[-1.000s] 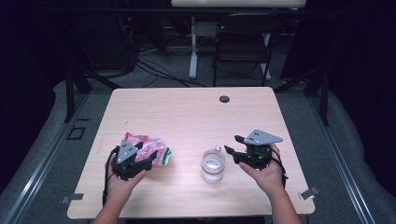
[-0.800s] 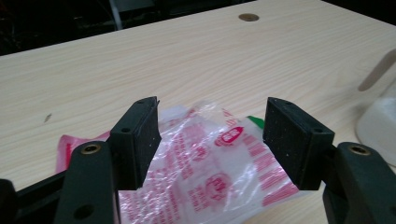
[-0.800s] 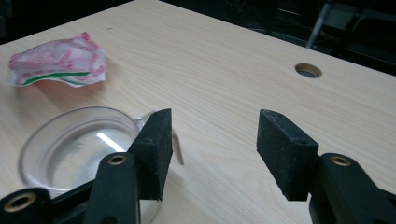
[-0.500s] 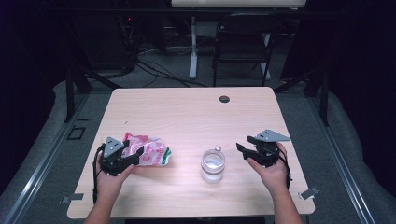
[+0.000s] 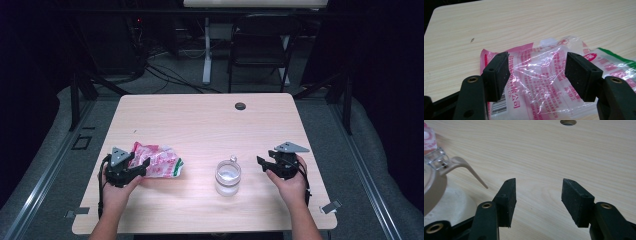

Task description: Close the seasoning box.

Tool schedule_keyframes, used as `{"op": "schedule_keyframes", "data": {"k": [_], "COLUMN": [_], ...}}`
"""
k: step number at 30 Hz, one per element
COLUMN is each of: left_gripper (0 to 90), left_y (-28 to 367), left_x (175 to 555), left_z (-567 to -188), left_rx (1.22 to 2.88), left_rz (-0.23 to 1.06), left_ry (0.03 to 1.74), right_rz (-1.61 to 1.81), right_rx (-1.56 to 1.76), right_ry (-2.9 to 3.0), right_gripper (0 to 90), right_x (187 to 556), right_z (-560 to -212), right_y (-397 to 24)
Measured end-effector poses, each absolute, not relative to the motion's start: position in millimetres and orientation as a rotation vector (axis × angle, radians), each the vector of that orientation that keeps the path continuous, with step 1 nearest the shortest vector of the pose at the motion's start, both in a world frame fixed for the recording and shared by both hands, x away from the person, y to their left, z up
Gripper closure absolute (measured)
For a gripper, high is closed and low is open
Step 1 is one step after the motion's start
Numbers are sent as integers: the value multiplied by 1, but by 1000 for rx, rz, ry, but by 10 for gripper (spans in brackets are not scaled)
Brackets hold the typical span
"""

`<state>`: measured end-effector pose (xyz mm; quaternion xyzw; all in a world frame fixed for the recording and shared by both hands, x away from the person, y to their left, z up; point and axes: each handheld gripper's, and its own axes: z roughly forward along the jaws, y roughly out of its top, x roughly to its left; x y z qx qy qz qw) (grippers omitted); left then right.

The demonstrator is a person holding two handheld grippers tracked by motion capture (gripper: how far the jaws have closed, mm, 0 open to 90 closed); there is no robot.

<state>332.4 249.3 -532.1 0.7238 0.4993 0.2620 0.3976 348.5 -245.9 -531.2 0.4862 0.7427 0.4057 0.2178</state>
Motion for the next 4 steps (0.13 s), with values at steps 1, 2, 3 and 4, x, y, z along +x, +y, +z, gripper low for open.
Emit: {"op": "schedule_keyframes", "data": {"k": [1, 2, 3, 4], "left_gripper": [359, 359, 359, 359], "left_y": [250, 251, 253, 254], "left_x": [333, 334, 335, 335], "left_z": [-533, -533, -534, -534], "left_rx": [1834, 1832, 1826, 1818], "left_rz": [664, 662, 657, 656], "left_ry": [1274, 1284, 1298, 1305], "right_rz": [1128, 1126, 1122, 1121], "right_rx": [1353, 1364, 1373, 1379], "right_ry": [2057, 2047, 2038, 2031], "right_gripper": [453, 453, 451, 448], "right_x": [349, 349, 349, 349], "right_z": [-532, -533, -533, -534], "right_y": [-247, -249, -250, -252]}}
